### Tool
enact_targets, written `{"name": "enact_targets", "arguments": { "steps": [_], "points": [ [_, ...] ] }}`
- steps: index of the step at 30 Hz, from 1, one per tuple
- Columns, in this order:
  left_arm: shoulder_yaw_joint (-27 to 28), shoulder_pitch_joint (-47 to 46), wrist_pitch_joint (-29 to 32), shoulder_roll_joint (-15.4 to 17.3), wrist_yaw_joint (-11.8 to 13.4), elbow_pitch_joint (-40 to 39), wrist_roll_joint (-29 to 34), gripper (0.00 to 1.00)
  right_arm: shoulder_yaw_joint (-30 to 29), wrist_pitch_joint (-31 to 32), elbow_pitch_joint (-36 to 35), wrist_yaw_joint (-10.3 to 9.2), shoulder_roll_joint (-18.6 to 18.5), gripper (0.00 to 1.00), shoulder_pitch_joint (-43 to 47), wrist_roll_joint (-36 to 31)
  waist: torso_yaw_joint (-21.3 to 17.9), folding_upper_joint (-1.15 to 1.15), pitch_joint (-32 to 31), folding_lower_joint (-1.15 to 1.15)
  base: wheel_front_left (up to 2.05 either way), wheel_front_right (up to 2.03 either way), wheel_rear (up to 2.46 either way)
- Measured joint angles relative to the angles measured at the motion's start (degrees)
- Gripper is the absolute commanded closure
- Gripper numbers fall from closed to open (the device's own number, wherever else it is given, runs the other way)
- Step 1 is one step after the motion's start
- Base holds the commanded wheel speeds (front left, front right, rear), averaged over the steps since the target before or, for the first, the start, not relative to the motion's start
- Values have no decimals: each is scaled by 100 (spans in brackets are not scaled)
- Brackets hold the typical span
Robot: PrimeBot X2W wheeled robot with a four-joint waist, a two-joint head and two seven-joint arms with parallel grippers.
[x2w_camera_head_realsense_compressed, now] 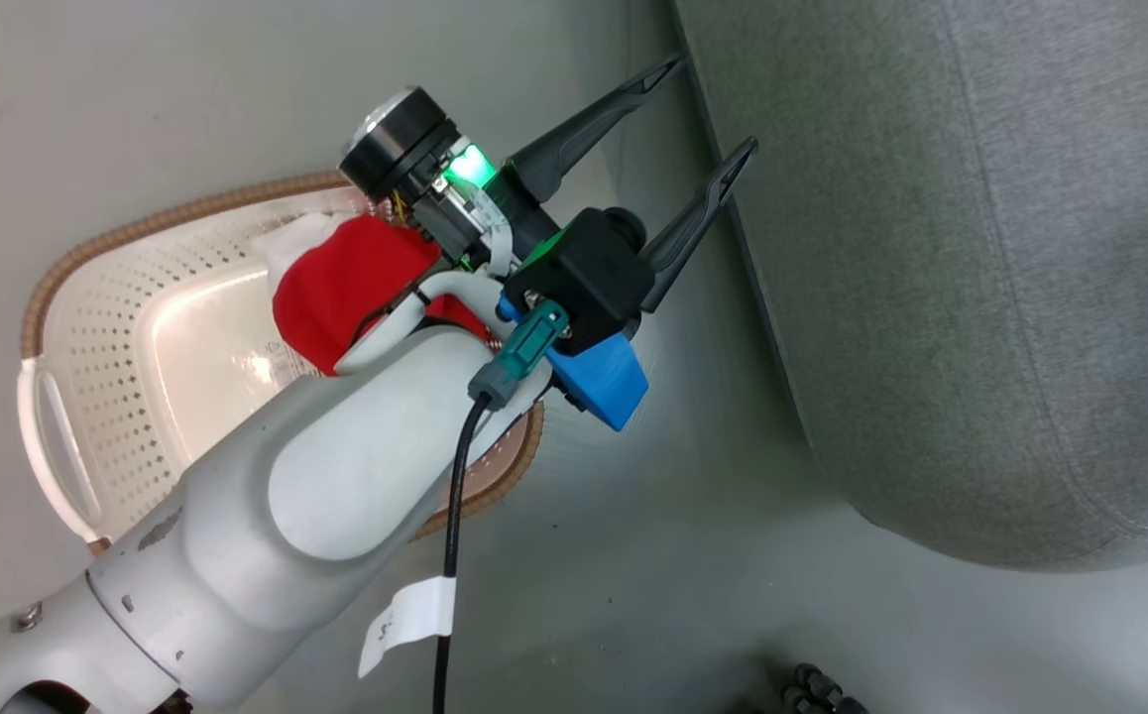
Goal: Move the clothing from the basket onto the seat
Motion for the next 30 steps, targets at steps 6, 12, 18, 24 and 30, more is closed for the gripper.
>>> {"name": "enact_targets", "arguments": {
  "steps": [6,12,18,24,30],
  "points": [
    [108,310,-271,-66,104,234,-226,0,-66,0,-467,0,258,0,906,-182,-11,0,-500,0,0,0,0],
    [403,750,-463,-112,304,383,-491,0,159,-1,-1176,0,386,0,1366,-339,6,0,-1122,-1,0,0,0],
    [1036,1224,-493,-138,513,119,-523,0,777,-1,-1770,0,411,0,1606,-394,172,0,-1717,-1,0,0,0],
    [1869,1854,-493,-149,603,-244,-324,0,1534,-1,-2053,0,428,0,1661,-439,535,0,-2149,-1,0,0,0],
    [2744,2509,-499,-288,595,-489,-110,0,2087,-1,-2160,0,455,0,1667,-446,889,0,-2563,-1,0,0,0]
  ]
}}
